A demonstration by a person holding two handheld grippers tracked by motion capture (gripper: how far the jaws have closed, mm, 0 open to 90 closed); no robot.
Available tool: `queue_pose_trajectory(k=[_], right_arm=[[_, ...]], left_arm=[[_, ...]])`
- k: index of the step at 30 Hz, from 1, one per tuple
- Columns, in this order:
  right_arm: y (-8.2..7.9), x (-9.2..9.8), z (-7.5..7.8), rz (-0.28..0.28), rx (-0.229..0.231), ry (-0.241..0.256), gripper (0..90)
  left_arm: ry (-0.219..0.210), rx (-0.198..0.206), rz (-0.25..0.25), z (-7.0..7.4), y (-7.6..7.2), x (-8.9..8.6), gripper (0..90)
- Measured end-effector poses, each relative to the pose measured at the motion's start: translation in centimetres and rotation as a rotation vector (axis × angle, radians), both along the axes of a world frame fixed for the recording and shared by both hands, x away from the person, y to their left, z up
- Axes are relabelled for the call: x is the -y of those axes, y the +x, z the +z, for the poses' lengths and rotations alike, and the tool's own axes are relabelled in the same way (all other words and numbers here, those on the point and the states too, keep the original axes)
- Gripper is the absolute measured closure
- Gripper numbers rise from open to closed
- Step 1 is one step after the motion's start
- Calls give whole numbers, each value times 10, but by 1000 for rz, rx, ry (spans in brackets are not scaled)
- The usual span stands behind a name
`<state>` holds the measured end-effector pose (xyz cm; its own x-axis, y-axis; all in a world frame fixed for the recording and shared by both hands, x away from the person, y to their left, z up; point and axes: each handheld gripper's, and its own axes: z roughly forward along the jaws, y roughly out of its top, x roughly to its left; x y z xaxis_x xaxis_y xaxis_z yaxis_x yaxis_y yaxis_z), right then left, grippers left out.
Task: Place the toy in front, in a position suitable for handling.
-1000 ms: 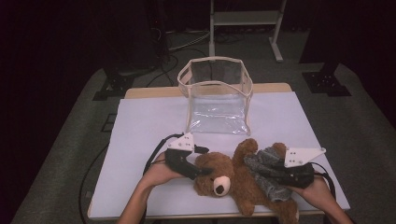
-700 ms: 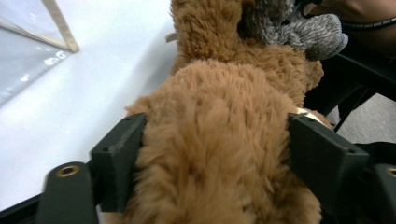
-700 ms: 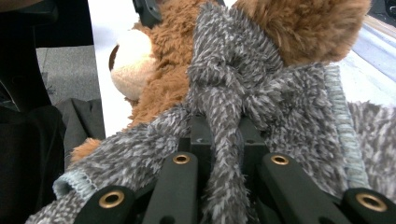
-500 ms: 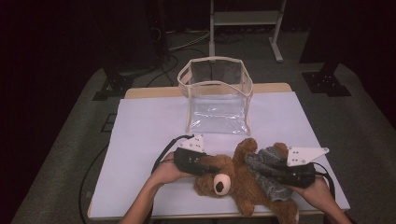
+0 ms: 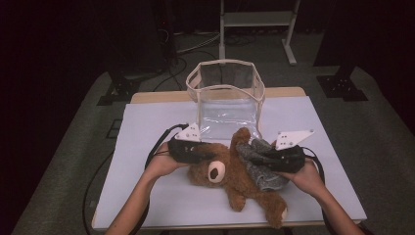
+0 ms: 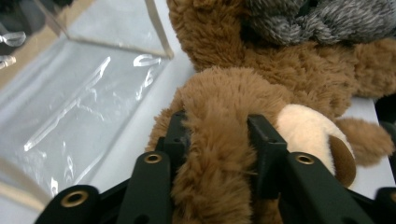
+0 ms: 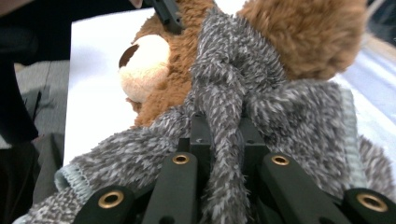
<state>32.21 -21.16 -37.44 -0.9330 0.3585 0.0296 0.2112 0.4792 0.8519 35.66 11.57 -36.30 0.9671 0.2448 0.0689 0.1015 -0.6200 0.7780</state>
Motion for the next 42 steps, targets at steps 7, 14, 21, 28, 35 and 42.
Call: queue_pose_trajectory(k=[7, 14, 21, 28, 35, 42], right_arm=[[-26, -13, -14, 33, 31, -32, 807], [-40, -13, -8, 45, 60, -74, 804], [-30, 2, 31, 23, 111, -73, 801], [-1, -16, 36, 61, 55, -103, 796], [-9, -25, 12, 87, 19, -189, 805], [-31, -20, 3, 73, 53, -172, 808]], left_arm=[[-94, -82, 7, -9, -8, -7, 419], [-42, -11, -12, -11, -31, -4, 509], [-65, 38, -19, -17, -46, -11, 541], [-55, 57, -32, -17, -52, -11, 543], [-67, 40, -50, -14, -52, -13, 511], [-71, 33, -65, -2, -53, -8, 459]])
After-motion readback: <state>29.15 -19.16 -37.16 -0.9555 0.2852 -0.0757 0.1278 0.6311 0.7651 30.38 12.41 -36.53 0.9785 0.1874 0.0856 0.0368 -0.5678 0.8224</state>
